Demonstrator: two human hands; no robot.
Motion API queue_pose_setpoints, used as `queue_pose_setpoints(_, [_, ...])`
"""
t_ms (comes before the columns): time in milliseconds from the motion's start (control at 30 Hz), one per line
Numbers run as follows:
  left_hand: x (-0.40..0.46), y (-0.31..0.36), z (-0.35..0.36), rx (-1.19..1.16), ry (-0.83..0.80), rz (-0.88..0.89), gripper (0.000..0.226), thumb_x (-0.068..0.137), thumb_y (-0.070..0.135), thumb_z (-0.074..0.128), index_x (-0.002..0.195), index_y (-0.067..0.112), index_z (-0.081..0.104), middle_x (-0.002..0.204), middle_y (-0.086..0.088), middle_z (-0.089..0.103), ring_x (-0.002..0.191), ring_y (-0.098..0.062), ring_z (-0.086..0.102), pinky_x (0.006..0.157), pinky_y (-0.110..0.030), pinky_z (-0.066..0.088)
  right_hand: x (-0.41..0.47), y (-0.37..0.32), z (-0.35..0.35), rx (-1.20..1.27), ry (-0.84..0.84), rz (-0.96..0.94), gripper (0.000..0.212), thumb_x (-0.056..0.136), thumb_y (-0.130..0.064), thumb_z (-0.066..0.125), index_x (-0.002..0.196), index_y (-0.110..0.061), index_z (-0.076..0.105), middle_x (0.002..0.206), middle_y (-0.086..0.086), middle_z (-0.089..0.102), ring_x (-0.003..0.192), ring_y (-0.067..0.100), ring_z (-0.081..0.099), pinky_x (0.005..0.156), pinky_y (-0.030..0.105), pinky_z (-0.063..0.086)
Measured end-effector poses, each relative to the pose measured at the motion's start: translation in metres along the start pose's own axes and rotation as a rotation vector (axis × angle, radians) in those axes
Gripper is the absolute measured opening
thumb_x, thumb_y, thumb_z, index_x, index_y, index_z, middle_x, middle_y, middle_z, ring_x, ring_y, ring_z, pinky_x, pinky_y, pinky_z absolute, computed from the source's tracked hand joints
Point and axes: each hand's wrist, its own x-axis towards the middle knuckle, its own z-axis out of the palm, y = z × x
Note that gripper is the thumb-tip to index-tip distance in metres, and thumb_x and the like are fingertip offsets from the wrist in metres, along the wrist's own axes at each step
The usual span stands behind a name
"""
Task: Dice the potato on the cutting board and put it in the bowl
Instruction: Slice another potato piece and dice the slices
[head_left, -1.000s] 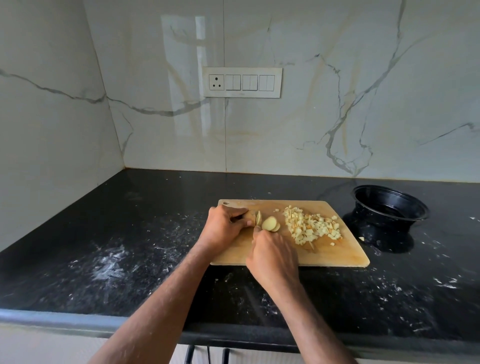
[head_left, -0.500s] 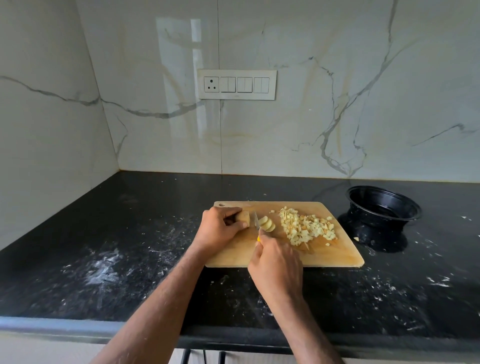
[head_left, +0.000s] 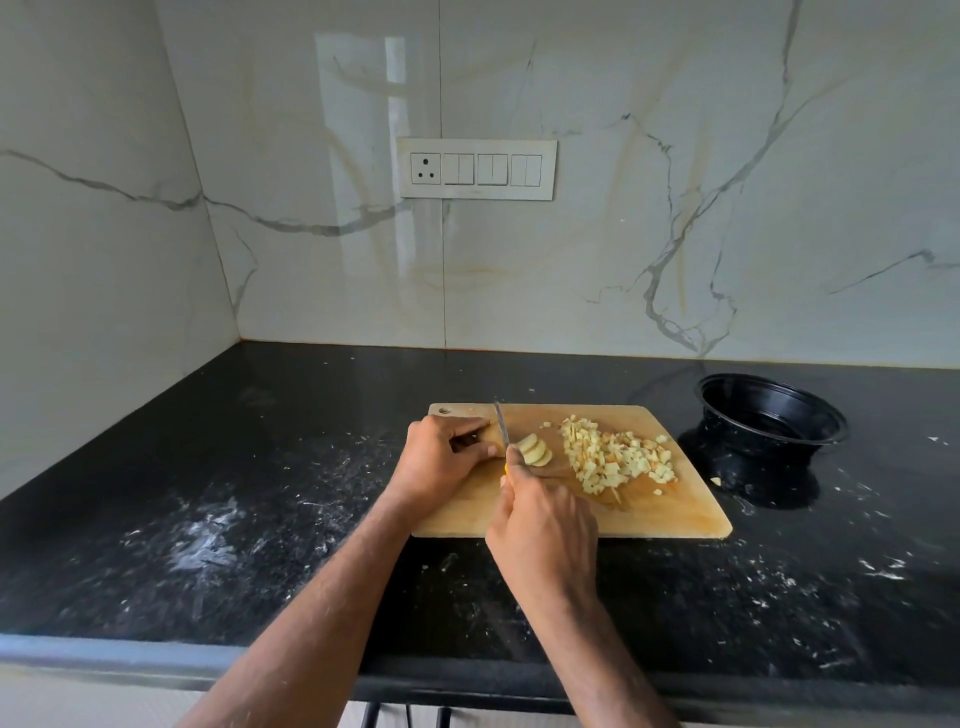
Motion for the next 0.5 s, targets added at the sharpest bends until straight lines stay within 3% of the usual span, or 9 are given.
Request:
queue_pose_setpoints(233, [-0.001, 0.003, -0.001, 0.027, -0.029, -0.004, 0.047, 0.078, 0.024, 0.088, 0.122, 0.019, 0.073, 0.113, 0.012, 0.074, 0.090, 0.025, 0.054, 0.087, 0.002, 0.041, 0.002, 0.002, 0.000, -0.004, -0.048, 0.017, 0.048, 0.103, -0.031, 0.046, 0.151, -0.026, 0.044, 0.085, -0.004, 0.074, 0.070, 0.012, 0.066, 0.063, 0.027, 0.057])
queue_pose_setpoints(400, [0.001, 0.006, -0.001, 0.037, -0.036, -0.011, 0.041, 0.080, 0.019, 0.085, 0.120, 0.016, 0.074, 0.112, 0.010, 0.074, 0.098, 0.006, 0.065, 0.087, 0.003, 0.039, 0.006, 0.004, 0.000, 0.032, -0.076, 0.011, 0.042, 0.104, -0.028, 0.046, 0.145, -0.022, 0.052, 0.091, -0.005, 0.075, 0.071, 0.011, 0.068, 0.064, 0.029, 0.059])
queue_pose_setpoints(500, [0.001, 0.007, -0.002, 0.039, -0.071, -0.019, 0.040, 0.084, 0.021, 0.082, 0.123, 0.019, 0.072, 0.118, 0.008, 0.073, 0.112, -0.004, 0.064, 0.103, -0.017, 0.046, 0.011, 0.007, -0.004, 0.048, -0.069, 0.024, 0.031, 0.105, -0.030, 0.045, 0.125, -0.019, 0.067, 0.083, -0.007, 0.072, 0.061, 0.006, 0.062, 0.056, 0.024, 0.055])
